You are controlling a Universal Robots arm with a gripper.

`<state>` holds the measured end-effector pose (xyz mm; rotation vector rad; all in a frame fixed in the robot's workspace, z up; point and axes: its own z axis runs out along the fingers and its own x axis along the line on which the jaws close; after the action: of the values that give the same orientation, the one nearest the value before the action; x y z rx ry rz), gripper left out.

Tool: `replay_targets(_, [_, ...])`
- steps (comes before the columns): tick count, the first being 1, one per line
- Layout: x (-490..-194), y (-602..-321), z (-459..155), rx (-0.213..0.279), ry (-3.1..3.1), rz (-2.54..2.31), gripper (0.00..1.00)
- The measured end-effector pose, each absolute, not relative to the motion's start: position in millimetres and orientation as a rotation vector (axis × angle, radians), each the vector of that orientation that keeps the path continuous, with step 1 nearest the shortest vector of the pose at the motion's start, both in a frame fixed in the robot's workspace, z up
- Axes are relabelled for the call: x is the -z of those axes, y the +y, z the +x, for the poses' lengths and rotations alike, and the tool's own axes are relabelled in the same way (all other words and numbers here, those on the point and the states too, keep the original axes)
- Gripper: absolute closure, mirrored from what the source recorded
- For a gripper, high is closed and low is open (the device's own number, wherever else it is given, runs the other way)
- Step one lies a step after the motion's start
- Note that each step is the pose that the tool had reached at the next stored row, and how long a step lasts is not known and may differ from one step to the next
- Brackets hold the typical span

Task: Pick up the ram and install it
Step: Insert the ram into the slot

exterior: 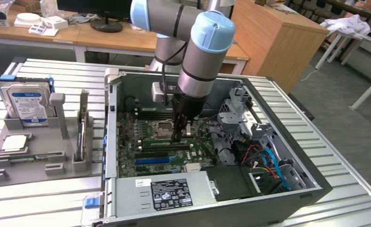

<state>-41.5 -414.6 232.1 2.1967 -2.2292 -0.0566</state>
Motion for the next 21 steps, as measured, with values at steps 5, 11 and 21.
replay_targets(5, [-231.1, -414.7, -41.5, 0.057, -2.229, 2.197, 0.88])
replay_targets(11, [-230.7, -414.7, -41.5, 0.056, -2.229, 2.197, 0.88])
replay_targets(21, [-230.5, -414.7, -41.0, 0.057, -2.229, 2.197, 0.88])
